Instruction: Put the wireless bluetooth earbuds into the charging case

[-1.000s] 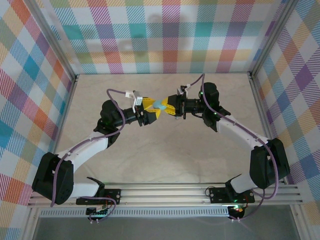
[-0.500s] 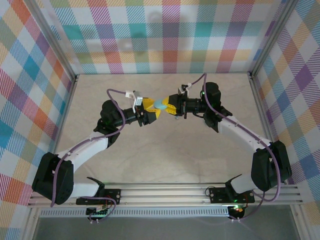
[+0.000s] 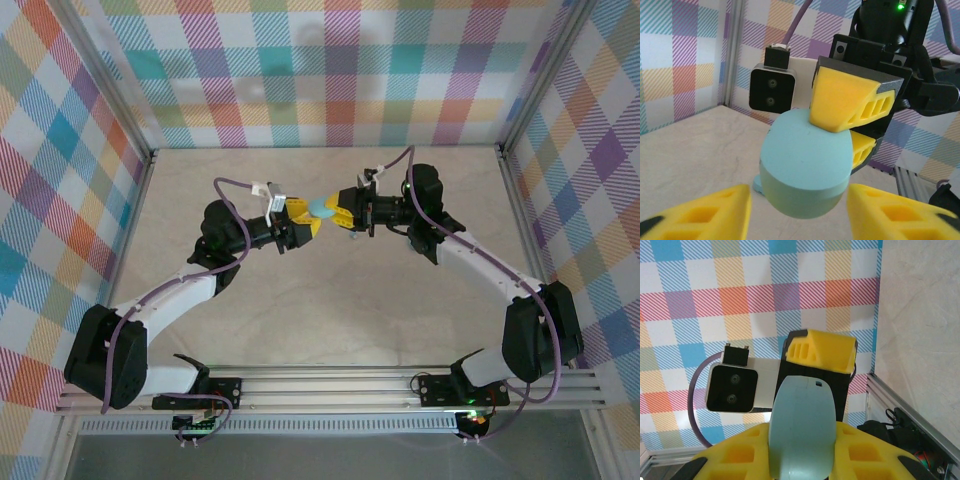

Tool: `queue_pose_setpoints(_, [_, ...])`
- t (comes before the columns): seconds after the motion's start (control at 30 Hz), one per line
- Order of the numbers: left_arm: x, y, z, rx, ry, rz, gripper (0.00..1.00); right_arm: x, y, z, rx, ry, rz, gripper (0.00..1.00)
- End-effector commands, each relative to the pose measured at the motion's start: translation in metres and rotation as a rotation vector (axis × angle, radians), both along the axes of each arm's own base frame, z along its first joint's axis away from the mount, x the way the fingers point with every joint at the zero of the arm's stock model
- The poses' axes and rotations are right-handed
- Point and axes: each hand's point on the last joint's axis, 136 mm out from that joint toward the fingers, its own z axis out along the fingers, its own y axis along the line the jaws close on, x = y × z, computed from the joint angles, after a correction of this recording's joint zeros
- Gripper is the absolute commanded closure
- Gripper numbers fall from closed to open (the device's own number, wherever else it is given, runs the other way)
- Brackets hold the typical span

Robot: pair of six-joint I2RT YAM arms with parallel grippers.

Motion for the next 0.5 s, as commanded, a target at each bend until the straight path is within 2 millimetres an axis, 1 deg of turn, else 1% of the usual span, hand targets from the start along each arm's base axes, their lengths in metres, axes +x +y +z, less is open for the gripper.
queue_pose_setpoints(0.0, [-0.0005, -0.0003, 0.0176, -0.024, -0.045, 0.005, 0.4, -0.009, -0.0032, 0.0122, 0.022, -0.042, 0.019, 0.85])
queue_pose_setpoints(0.1, [-0.0003, -0.0007, 0.0195, -0.028, -0.05, 0.005, 0.38, -0.0111, -0.0023, 0.0142, 0.023, -0.048, 0.029, 0.85])
queue_pose_setpoints(0.27, [-0.0012, -0.0031, 0.0201, -0.035, -0.054, -0.009, 0.4, -0.0156, 0.0017, 0.0157, 0.023, -0.052, 0.048, 0.84])
queue_pose_setpoints(0.47, [-0.0034, -0.0045, 0.0215, -0.041, -0.061, -0.017, 0.39, -0.0168, 0.0039, 0.0162, 0.026, -0.049, 0.058, 0.84])
